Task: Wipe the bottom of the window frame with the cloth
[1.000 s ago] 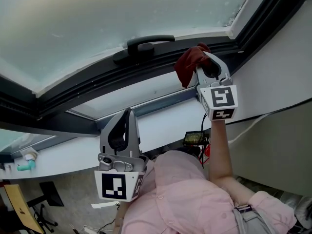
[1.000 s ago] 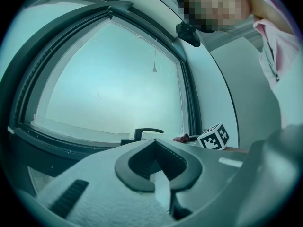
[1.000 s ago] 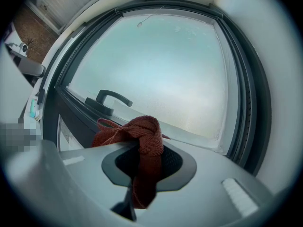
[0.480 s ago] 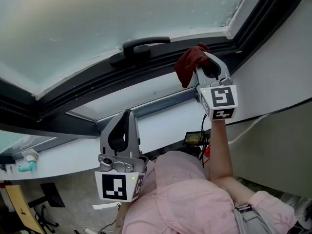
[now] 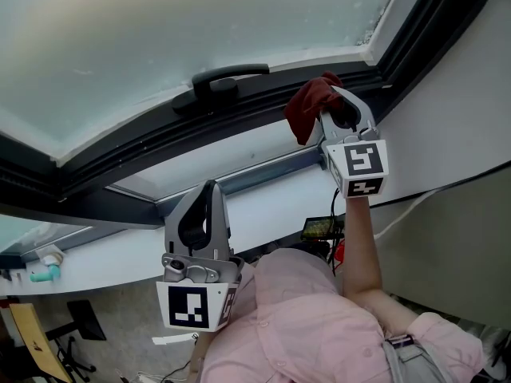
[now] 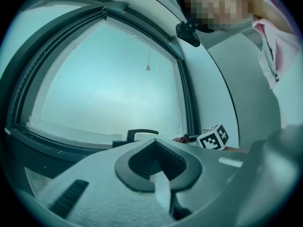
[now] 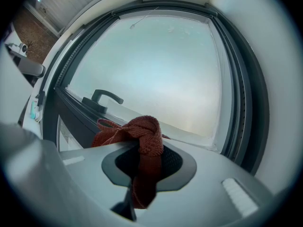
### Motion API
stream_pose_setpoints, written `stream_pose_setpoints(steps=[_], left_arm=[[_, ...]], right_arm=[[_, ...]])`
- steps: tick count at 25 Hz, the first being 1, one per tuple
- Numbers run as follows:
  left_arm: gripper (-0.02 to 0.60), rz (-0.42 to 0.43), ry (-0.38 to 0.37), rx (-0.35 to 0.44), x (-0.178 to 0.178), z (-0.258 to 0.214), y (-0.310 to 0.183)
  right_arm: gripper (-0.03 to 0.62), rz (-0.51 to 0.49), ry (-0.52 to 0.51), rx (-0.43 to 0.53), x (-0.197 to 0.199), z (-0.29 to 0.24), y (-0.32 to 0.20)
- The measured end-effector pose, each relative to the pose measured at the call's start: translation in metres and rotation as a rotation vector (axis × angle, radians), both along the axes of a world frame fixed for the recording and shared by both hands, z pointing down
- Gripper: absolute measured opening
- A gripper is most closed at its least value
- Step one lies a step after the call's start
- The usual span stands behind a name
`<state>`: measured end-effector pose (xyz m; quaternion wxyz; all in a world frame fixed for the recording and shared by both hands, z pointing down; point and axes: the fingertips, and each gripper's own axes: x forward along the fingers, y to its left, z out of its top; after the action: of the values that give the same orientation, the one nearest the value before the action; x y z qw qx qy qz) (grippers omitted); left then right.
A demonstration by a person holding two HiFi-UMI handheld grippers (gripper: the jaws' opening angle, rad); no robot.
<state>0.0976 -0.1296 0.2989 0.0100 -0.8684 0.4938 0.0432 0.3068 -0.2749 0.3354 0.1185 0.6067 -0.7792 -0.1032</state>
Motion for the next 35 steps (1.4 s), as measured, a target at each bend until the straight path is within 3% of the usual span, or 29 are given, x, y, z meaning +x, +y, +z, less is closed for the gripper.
stream_pose_setpoints(steps=[18,35], left_arm=[[-0.005,-0.027,0.014,-0.003,0.033,0.009,0.004],[-0.005,-0.035,0.021,0.0,0.033,0.008,0.0]], right_arm=[[0.069,-0.019,0.002,0.011,0.034,0.002,-0.005],[0.069,0.023,-0.019,0.013,0.058,0.002,-0.008]])
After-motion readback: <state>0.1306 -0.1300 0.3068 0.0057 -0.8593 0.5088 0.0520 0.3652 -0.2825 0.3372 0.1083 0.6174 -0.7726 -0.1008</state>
